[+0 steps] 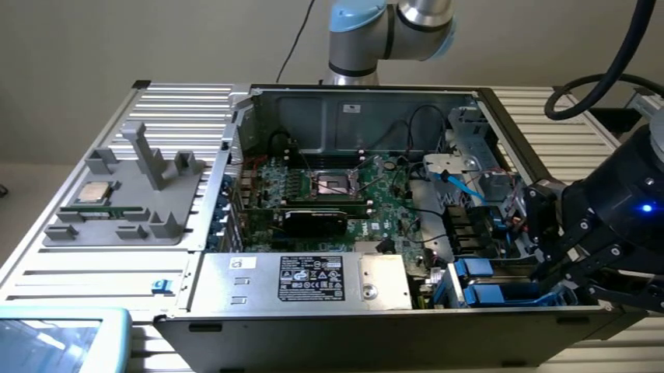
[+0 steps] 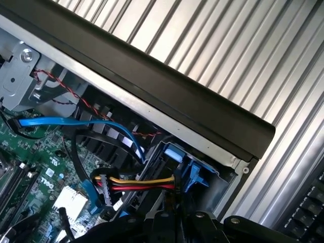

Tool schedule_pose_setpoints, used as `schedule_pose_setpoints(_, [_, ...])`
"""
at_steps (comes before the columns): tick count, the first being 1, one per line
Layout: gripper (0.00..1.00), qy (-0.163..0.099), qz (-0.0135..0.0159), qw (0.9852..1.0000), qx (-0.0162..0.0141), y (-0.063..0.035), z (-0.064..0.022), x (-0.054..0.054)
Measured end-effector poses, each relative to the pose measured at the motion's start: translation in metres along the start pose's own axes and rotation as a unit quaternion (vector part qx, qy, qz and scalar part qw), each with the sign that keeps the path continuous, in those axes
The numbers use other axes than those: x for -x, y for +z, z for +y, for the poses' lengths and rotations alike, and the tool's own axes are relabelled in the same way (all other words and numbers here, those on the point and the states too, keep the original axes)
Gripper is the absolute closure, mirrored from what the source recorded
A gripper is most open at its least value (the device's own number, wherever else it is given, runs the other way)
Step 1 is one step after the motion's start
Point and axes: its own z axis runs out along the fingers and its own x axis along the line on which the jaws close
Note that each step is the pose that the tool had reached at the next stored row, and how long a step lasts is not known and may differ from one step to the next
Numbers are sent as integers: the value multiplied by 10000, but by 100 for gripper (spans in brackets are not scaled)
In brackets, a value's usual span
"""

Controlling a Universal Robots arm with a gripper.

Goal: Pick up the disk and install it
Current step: 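Insert the first disk wire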

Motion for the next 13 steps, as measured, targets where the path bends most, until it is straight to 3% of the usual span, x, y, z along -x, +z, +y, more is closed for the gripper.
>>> schedule_pose_setpoints(4, [84,225,-10,9997,23,0,0,0])
schedule_pose_setpoints(9, [84,580,-26,9983,59,0,0,-1])
schedule_pose_setpoints(13, [84,597,-27,9982,61,0,1,-3])
